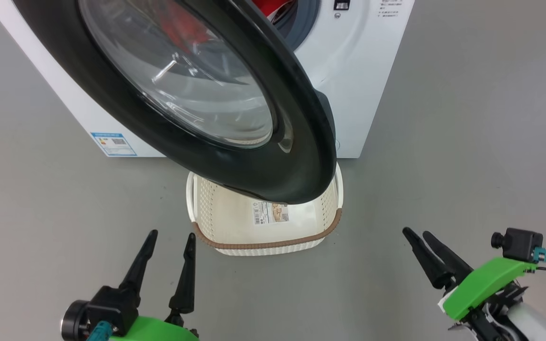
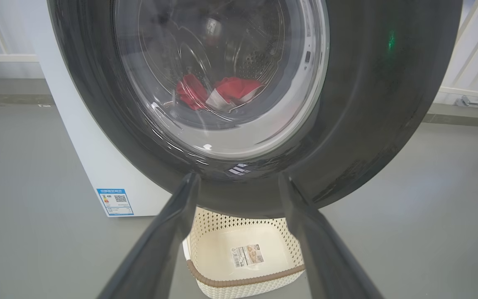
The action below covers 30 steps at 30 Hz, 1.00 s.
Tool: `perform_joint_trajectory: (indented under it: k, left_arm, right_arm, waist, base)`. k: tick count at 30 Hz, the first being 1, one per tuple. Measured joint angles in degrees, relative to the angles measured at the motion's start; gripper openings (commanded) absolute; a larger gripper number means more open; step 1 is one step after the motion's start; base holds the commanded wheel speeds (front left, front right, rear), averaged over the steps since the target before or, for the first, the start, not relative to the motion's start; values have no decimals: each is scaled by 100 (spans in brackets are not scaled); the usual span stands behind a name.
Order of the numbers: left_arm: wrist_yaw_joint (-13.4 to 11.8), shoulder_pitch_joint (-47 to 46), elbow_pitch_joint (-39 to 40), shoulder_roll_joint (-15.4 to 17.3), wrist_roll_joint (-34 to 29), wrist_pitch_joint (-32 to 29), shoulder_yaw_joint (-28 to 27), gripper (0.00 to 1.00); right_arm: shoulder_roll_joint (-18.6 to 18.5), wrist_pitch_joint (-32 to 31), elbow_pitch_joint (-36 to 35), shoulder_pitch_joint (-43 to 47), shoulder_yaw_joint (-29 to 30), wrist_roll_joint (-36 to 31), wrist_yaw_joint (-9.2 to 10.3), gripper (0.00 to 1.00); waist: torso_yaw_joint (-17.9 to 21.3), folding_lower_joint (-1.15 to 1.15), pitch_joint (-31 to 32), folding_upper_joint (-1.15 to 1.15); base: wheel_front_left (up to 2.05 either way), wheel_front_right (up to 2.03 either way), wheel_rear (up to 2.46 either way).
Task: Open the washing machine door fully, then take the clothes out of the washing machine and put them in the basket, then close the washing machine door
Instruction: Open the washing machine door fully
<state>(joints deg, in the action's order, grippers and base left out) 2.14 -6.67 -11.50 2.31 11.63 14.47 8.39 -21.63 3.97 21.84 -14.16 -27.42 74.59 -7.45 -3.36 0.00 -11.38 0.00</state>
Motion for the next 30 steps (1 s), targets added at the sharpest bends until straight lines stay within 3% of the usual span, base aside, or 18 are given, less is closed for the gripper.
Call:
perform_joint_trajectory:
  k: [5, 10, 18, 30]
  left_arm:
    - [41, 23, -8, 0, 0, 0, -19, 100]
    - [41, 92, -16, 0, 0, 0, -37, 100]
    - [41, 92, -14, 1, 0, 0, -73, 100]
    - [40, 89, -18, 2, 0, 0, -90, 100]
  right_arm:
    - [-221, 789, 191, -6, -586, -290, -1, 100]
    - [-324, 1022, 478, -23, -866, -784, -1, 100]
    - [92, 1025, 319, 41, 325, -2204, -1, 100]
    - [791, 1034, -293, 871, 1834, -4268, -1, 100]
  waist:
    - [12, 0, 34, 0]
    - [33, 0, 41, 0]
    - [62, 0, 13, 0]
    - [59, 0, 21, 0]
  base:
    - [0, 0, 0]
    - [0, 0, 0]
    - [0, 0, 0]
    - [0, 0, 0]
